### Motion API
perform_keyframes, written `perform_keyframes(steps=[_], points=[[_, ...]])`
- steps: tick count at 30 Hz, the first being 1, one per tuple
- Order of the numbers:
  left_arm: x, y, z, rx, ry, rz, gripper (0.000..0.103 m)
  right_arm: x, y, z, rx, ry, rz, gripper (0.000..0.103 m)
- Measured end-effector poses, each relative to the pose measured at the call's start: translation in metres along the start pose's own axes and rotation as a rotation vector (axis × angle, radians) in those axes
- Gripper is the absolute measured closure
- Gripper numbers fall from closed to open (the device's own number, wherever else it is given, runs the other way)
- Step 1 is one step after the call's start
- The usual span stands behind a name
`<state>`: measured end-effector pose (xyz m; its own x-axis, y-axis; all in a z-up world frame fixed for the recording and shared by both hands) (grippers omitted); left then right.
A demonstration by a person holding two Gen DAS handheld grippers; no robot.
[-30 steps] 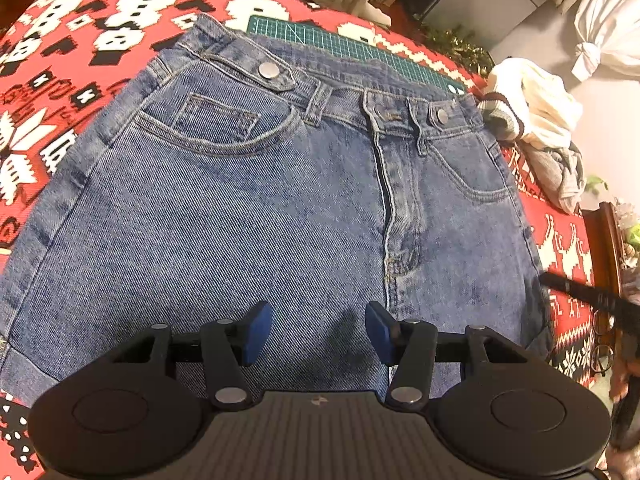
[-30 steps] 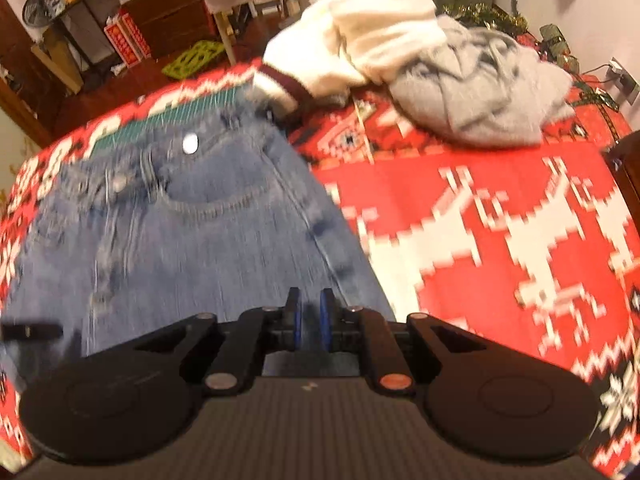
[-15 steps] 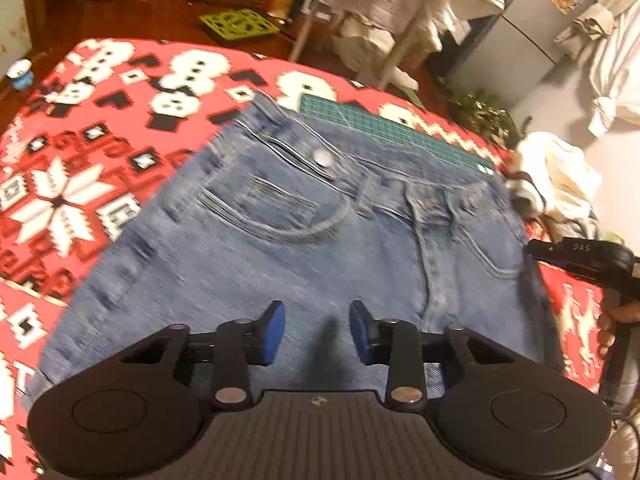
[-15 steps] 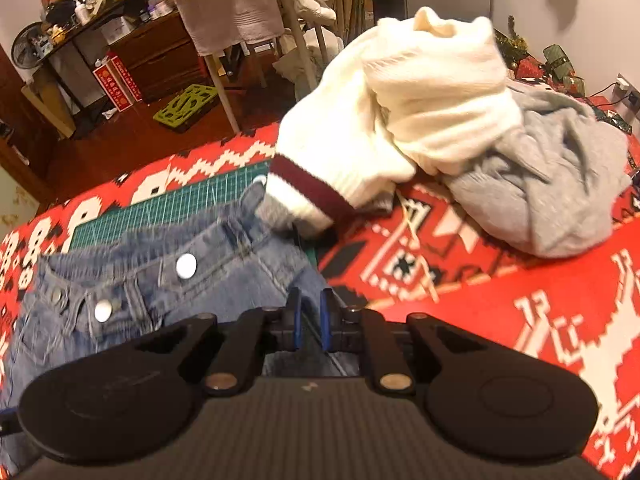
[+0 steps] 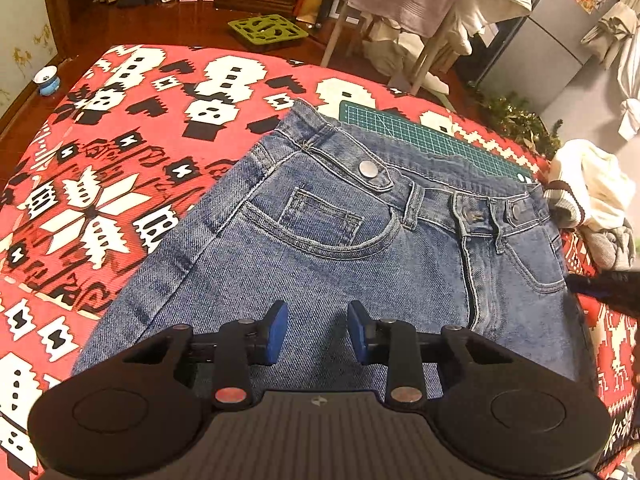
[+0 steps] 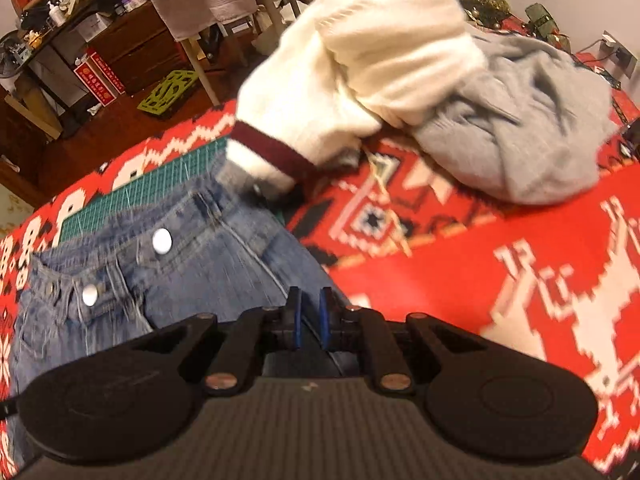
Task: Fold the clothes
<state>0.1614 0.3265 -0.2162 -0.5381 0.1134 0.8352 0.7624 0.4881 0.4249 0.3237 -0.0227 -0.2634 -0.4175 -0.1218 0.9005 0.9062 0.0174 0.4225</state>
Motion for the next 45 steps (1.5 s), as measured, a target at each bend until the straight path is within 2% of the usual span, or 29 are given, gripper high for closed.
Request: perform_keyframes(steps=[8,17,23,33,45], points=[[0.002,-0.002,-0.002,-0.004,-0.008,0.007,0.071,0.023,-0.044,-0.053,-0.070,-0.006,0.060,0.094],[0.000,-0.005,-0.006,-0.012,-0.009,0.018,0.071,0.053,-0.092,-0.077,-0.013,-0.025,0.103,0.093],[0.000,-0.005,-0.006,-0.013,-0.011,0.021,0.071,0.063,-0.099,-0.088,-0.036,-0.018,0.102,0.093],[-0.001,-0.006,-0.006,-0.011,-0.014,0.021,0.071,0.061,-0.068,-0.065,-0.026,0.005,0.041,0.092],[-0.002,-0.003,0.001,0.020,-0.017,0.023,0.071,0.021,0.010,0.028,0.024,0.073,-0.084,0.092]])
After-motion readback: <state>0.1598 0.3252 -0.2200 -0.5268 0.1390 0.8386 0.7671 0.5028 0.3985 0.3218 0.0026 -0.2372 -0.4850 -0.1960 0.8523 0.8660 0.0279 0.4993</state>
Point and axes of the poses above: each gripper's, at about its wrist camera, not at the fingertips, and x roughly against the way its jaws point, z to its left, y to its top, the point moved 8 cm from there along -x, roughly the way its jaws point, and after that the axes turned 9 degrees about -y, right-handed, at the moved point
